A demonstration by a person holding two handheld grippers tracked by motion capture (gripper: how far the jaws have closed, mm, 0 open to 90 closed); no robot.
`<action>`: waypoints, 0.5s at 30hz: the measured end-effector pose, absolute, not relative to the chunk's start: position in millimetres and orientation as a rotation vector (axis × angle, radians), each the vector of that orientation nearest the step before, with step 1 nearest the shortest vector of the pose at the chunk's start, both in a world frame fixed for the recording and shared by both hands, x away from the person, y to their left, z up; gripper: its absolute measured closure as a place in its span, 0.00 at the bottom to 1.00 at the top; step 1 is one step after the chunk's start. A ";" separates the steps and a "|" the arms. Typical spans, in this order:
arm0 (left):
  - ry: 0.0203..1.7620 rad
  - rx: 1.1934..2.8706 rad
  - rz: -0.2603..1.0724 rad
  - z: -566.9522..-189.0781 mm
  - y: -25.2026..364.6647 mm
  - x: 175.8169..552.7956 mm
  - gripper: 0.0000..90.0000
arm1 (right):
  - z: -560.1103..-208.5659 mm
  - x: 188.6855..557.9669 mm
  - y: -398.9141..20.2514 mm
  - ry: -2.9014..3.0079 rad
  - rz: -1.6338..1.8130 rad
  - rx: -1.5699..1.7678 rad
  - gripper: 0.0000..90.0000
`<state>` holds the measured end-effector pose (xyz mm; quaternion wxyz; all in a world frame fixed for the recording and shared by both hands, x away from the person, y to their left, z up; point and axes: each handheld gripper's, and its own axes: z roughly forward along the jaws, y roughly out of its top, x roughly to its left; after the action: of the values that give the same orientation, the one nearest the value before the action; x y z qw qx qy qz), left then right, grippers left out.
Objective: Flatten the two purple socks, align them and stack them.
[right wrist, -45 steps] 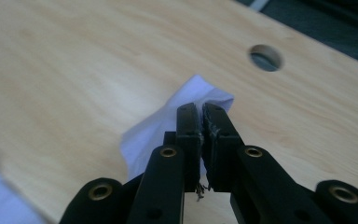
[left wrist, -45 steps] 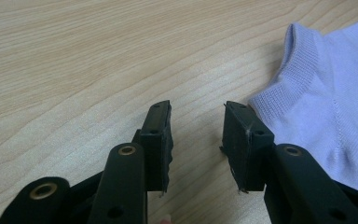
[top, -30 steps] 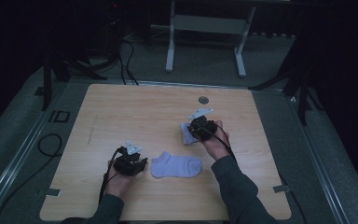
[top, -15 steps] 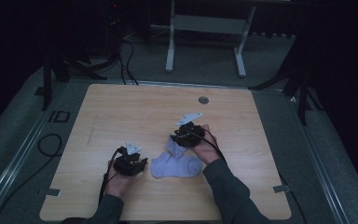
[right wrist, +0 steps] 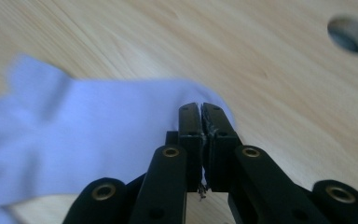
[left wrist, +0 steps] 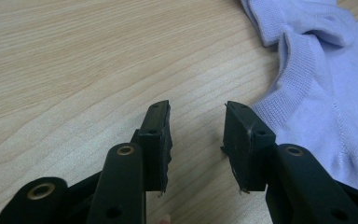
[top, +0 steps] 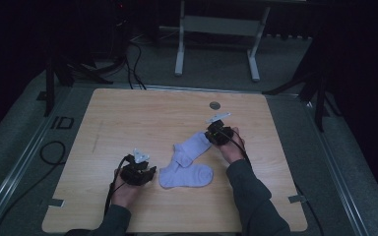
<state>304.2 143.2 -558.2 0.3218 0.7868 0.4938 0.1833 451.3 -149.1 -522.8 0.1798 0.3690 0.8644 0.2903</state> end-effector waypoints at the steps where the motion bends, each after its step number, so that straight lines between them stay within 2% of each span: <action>1: 1.297 2.066 0.482 -558.2 143.1 304.2 0.68 | -526.9 453.7 -150.1 2.450 0.809 1.052 0.97; 8: 1.295 2.066 0.480 -558.3 143.1 304.0 0.68 | -544.7 462.5 -148.7 2.483 0.766 1.081 0.99; 15: 1.294 2.066 0.480 -558.2 143.1 303.9 0.68 | -544.7 466.9 -160.7 2.399 0.729 1.193 1.00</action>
<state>303.9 143.1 -558.2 0.3224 0.7871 0.4930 0.1829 466.9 -160.7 -544.7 0.1814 0.4224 0.8497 0.2582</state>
